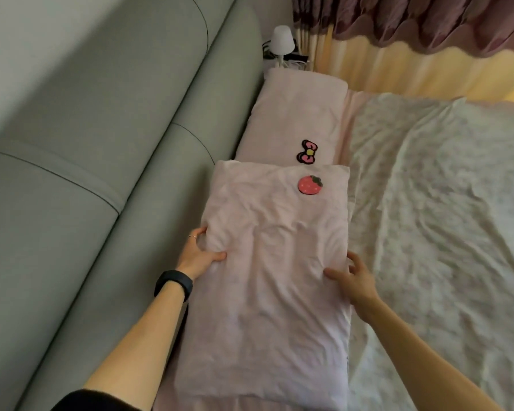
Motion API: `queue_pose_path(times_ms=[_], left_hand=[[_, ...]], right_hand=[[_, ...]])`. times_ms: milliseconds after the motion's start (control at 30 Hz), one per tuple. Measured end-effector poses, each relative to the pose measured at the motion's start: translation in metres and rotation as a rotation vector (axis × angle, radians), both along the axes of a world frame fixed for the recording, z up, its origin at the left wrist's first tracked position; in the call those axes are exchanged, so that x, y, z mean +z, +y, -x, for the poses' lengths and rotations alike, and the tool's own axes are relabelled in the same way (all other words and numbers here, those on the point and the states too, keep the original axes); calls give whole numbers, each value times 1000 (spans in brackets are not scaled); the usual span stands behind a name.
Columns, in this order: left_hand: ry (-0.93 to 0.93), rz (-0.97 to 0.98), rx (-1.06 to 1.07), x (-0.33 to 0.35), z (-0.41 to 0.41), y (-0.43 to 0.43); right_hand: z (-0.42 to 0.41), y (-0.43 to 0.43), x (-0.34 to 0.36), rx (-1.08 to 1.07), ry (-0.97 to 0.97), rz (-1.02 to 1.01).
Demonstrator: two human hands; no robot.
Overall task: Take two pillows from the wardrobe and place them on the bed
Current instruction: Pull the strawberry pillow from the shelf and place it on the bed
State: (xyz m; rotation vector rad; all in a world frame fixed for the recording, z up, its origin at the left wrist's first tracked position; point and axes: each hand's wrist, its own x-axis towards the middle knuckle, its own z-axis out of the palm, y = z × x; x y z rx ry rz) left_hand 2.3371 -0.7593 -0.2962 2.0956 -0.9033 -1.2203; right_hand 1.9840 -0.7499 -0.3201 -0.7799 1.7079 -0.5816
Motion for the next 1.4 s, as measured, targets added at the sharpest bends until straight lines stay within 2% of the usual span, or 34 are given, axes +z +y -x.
queue_pose_path(times_ms=[233,300,433,567,733,833,900,1067,1167,1300,1400], left_hand=[[-55,-61,35,-62,-27,-29],[-163,-97,42,-75,-28,-32],[-388,-144,-99,-108,-14,-17],[-500,-66,-221,-148,7,8],[-630,-76,-352,-215,21,41],[-713,-44,-345,-255,18,59],[-744,-14,-356,-277,15,58],[-775,38,-382,-309,10,43],[-770,-2,-398,-300,9,42],[-725,-89,-391,-260,10,55],[-644,-236,-180,-236,0,87]], right_hand=[[-28,-17,-60,37,27,-90],[-33,-15,-77,141,172,-129],[-50,-7,-101,217,421,-154],[-80,-10,-122,386,554,-17],[-119,-25,-169,737,715,275],[-125,-14,-214,867,802,315],[-121,-7,-242,857,842,325],[-122,-9,-279,823,876,365],[-123,-9,-268,811,851,339],[-116,7,-228,856,749,142],[-104,46,-201,717,567,-63]])
